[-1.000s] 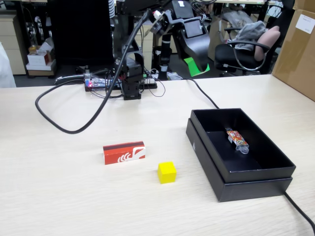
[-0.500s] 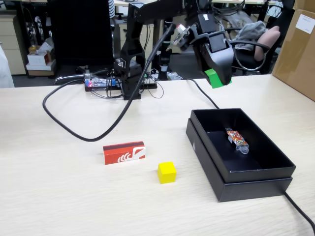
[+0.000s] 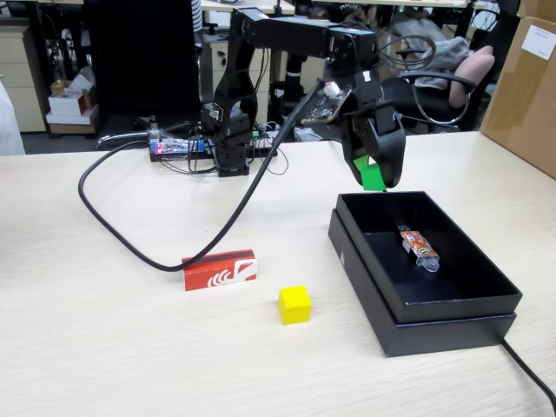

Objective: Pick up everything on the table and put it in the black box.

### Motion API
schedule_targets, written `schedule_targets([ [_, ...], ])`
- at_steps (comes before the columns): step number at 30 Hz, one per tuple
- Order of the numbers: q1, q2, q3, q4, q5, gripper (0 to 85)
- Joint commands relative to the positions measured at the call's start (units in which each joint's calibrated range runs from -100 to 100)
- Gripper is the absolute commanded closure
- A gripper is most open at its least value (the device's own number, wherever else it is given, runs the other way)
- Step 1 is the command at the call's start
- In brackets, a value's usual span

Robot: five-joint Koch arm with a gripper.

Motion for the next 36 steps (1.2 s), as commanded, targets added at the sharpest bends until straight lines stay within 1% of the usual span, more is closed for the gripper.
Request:
schedule_targets([
  [1, -0.20, -0.50, 2.10, 4.62, -0.98, 71.4],
  [12, -0.15, -0.04, 0.65, 5.22, -1.37, 70.6],
  [13, -0.15, -0.04, -0.80, 6.09, -1.66, 66.2],
  [14, -0.15, -0.04, -1.61, 6.26, -1.81, 64.8],
  [19, -0.34, -0.16, -3.97, 6.95, -1.95, 63.7],
  [21, -0.34, -0.27, -3.88, 6.95, -2.25, 57.7],
  [28, -0.83, -3.95, -1.52, 6.78, -2.25, 57.5],
  [32, -2.49, -10.60, 0.84, 4.53, -2.83, 57.5],
  [36, -4.79, -17.14, -1.25, 3.32, -4.49, 57.5],
])
